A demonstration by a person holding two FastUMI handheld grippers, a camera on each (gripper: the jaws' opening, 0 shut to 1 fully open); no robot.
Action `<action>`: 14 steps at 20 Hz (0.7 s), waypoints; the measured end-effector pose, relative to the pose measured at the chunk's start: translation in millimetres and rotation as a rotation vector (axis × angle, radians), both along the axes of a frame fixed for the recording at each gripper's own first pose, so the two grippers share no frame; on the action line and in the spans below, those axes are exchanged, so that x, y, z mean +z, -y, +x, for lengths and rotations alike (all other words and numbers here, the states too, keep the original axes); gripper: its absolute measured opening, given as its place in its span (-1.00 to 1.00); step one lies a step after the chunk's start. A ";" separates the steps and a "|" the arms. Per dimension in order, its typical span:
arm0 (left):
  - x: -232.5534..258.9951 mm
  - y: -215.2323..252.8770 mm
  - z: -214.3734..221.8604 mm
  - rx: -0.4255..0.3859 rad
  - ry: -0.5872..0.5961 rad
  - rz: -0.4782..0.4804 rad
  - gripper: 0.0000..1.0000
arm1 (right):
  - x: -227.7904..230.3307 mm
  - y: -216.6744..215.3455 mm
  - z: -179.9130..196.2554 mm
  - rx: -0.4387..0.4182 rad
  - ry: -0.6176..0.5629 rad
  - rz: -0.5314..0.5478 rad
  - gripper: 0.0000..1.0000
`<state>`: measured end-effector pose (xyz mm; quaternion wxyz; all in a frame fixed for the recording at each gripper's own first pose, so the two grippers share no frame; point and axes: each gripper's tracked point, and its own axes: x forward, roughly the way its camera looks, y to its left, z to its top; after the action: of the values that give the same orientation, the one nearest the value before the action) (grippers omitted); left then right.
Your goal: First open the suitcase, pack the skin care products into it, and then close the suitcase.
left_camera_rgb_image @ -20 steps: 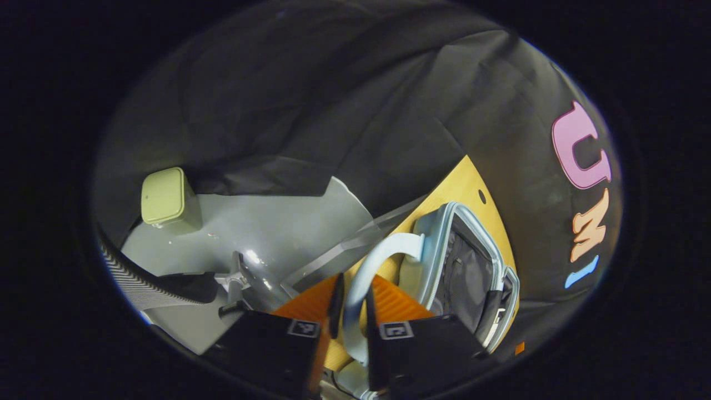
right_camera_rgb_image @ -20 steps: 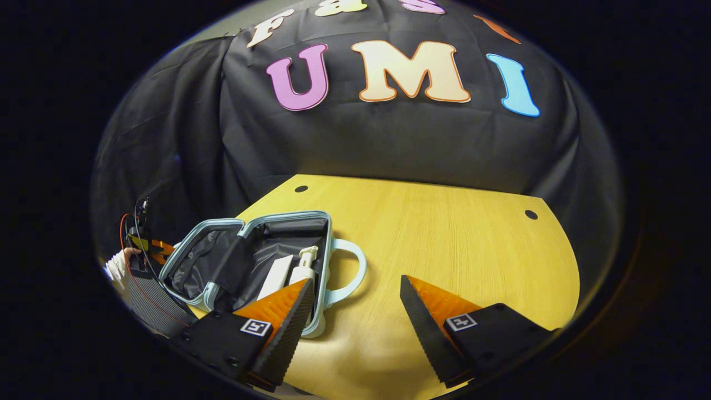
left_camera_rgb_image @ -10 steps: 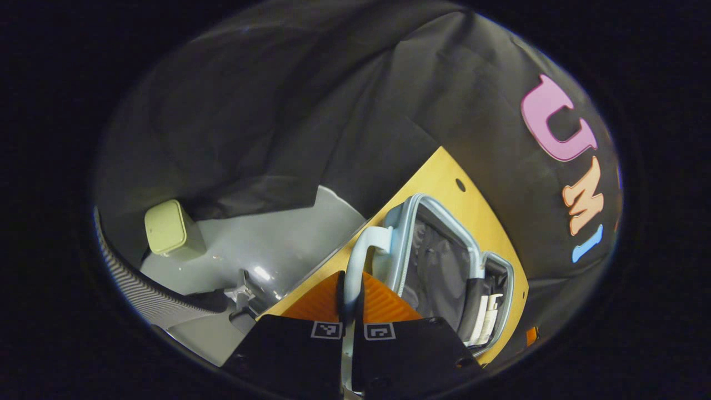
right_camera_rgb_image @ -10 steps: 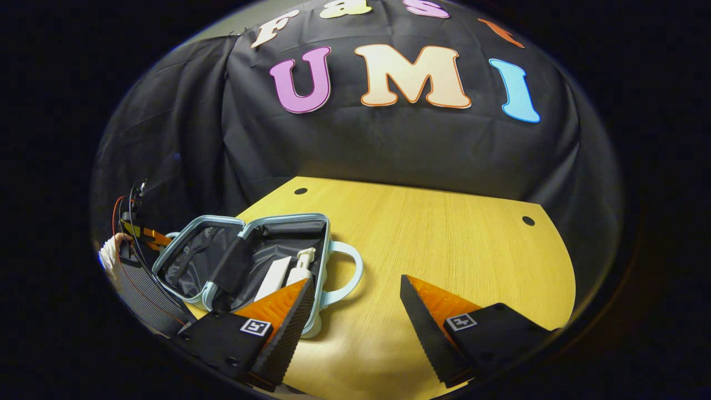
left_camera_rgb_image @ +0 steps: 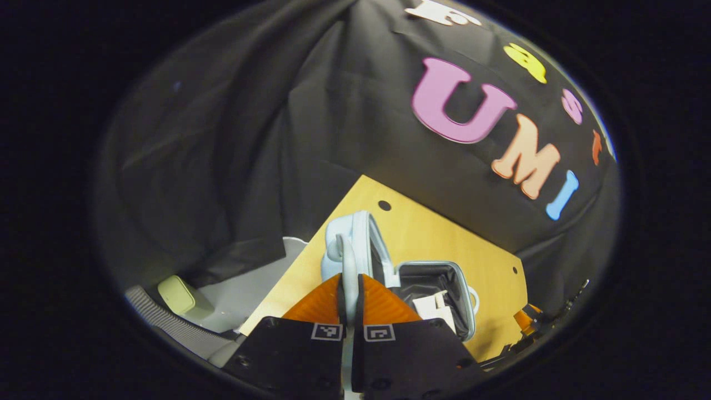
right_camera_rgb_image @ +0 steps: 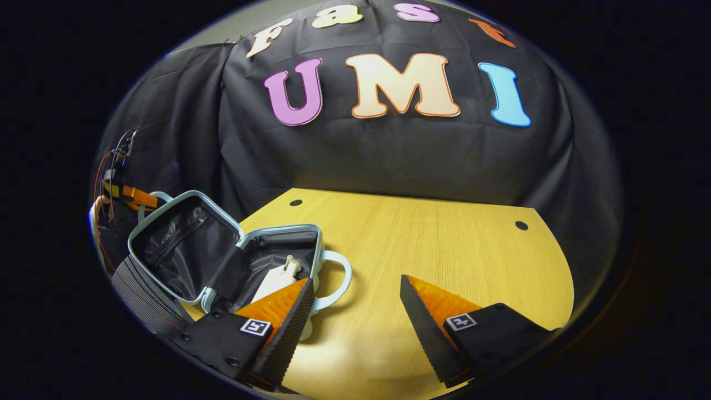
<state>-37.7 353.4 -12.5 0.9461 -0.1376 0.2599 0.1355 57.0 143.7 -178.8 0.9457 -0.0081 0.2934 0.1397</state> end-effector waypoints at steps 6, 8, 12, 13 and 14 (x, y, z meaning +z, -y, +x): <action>30.2 128.2 58.2 -0.211 0.066 0.006 -1.00 | 7.8 23.0 -3.5 0.001 0.022 0.019 0.89; 24.9 171.8 78.3 -0.266 0.058 -0.013 -1.00 | 9.7 32.0 -5.0 -0.006 0.026 0.033 0.96; -10.4 240.6 110.3 -0.296 0.001 0.009 -1.00 | 13.5 51.7 -2.3 -0.023 0.039 0.050 0.96; -22.9 257.7 118.0 -0.310 -0.023 0.025 -1.00 | 15.4 57.3 -3.0 -0.025 0.050 0.049 0.96; -39.2 276.9 125.3 -0.326 -0.044 0.037 -1.00 | 16.4 61.7 -6.2 -0.028 0.063 0.049 0.96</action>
<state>87.6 76.6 -51.7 0.9520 -0.0733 0.2970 -0.0122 50.9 82.0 -162.4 0.9563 0.0149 0.2598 0.1335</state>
